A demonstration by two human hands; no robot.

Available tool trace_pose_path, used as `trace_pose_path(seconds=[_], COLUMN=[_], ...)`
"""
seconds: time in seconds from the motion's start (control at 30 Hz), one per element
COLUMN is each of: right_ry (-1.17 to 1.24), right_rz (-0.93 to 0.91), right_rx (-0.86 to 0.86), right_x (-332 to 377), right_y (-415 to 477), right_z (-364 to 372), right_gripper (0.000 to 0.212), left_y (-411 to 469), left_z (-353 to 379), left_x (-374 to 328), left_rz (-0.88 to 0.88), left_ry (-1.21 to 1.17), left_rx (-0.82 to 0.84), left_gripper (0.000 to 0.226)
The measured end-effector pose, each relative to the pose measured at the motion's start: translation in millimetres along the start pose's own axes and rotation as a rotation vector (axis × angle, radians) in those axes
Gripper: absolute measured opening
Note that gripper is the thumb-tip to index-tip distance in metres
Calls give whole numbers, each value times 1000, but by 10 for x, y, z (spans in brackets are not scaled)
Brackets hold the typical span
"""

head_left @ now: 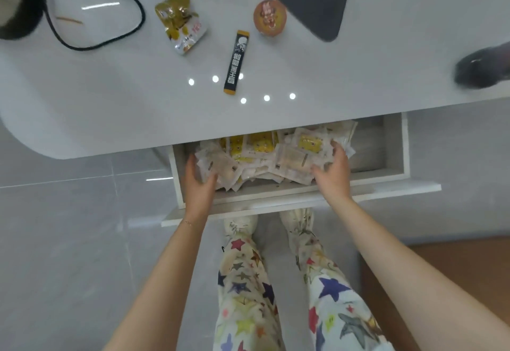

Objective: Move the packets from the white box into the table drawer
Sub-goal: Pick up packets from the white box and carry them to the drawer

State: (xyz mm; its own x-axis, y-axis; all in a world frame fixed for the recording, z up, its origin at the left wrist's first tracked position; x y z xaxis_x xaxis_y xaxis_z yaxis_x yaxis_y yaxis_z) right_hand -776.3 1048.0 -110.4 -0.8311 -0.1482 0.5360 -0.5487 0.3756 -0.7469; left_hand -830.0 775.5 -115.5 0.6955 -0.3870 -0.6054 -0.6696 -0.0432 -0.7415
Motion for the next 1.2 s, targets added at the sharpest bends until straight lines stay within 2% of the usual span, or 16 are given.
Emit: trace_pose_path(seconds=[0.17,0.3,0.47,0.67,0.83,1.03,1.2], right_ry=[-435,-716,-948,-1136,-1201,-1298,-1383], right_rz=[-288,-381,-477,-654,-812,-1048,-1168], right_rx=[56,123,177,188,254,357,461], right_x=[554,978,1491,2026,2489,2949,3088], right_y=[-580,-1019,-1675,-2438,-3065,-3864,-4544], right_z=[-257,-442,-660,-804,-574,193,1168], right_gripper=[64,68,68,70,68,66,70], left_y=[-554,-1085,-1783,-2576,-3261,-4002,-4483], left_z=[-32,-68,-292,-810,-1390,-2237,-2919], left_x=[-558,-952,-1272,-1382,-1286,-769,-123], left_rz=[148,274,368,321,222,88,-10], left_ry=[158,429,616,716,609,487,415], left_rx=[51,14,-73,-209,-322,-494,-608], left_gripper=[58,60,65,70,71,74,81])
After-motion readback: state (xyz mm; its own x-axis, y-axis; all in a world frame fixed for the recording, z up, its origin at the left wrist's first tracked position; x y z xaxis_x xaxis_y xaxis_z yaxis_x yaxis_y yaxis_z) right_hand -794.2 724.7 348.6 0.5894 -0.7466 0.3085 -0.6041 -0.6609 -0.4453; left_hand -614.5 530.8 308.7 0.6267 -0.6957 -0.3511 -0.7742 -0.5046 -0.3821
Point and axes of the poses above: each hand's wrist, its own y-axis towards the middle knuckle, its own z-axis out of the palm, x = y × z, the point moved 2 cm from there along y, towards the middle knuckle, and after that the axes turned 10 degrees about x, right-handed, at the moved point
